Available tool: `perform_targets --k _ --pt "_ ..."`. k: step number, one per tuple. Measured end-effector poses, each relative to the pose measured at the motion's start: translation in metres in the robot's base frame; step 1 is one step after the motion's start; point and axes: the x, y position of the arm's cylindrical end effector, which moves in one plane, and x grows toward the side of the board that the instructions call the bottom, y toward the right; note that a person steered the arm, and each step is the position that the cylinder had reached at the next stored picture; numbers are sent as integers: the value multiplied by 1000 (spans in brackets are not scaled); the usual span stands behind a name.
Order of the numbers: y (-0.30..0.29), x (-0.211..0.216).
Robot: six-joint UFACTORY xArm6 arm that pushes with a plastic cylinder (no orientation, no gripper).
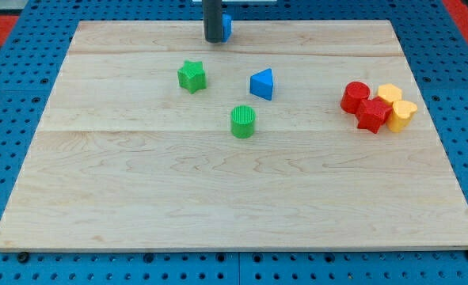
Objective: Move the blue triangle to the right side of the blue cube
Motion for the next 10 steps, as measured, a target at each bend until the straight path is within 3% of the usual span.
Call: perform_targets --k 1,3,5,6,9,10 --pt "0 -2" --pt "96 75" --pt "128 152" --pt "101 157" --pt "50 68" --pt "50 96"
